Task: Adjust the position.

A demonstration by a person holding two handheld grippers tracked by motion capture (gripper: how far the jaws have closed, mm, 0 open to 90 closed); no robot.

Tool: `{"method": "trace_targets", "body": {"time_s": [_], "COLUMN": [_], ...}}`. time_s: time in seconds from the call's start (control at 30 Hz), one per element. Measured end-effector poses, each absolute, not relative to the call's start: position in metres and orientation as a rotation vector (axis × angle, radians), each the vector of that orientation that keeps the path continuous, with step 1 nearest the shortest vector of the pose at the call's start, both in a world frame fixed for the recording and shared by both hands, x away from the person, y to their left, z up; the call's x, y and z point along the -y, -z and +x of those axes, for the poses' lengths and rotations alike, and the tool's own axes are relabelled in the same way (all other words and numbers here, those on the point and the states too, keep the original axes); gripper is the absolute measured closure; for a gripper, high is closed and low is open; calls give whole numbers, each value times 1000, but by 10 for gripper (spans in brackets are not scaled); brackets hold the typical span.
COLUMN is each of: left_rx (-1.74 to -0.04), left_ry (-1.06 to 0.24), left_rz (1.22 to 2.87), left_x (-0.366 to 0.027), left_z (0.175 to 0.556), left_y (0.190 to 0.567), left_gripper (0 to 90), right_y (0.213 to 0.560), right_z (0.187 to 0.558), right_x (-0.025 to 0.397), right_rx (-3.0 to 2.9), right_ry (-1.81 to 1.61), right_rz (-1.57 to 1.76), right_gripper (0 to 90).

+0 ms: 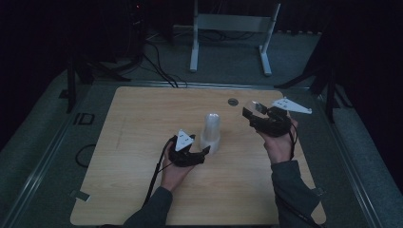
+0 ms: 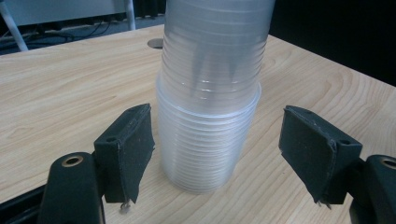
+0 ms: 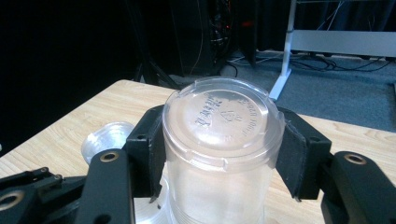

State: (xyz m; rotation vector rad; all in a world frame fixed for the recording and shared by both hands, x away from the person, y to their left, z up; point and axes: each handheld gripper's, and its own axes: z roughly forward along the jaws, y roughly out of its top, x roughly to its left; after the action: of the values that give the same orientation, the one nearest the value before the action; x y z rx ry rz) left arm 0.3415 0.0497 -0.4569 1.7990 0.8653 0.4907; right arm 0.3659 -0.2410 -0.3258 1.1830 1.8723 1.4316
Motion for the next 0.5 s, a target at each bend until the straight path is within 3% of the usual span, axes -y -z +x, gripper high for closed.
{"method": "trace_targets", "body": {"time_s": [0.5], "left_rx": [-846], "left_ry": [-493], "left_rz": [1811], "left_x": [-45], "left_z": [336], "left_y": [454], "left_gripper": [258], "right_y": [343], "right_z": [361], "right_x": [254], "right_rx": [-1872], "right_ry": [-1413], "right_rz": [1233], "right_gripper": [409]}}
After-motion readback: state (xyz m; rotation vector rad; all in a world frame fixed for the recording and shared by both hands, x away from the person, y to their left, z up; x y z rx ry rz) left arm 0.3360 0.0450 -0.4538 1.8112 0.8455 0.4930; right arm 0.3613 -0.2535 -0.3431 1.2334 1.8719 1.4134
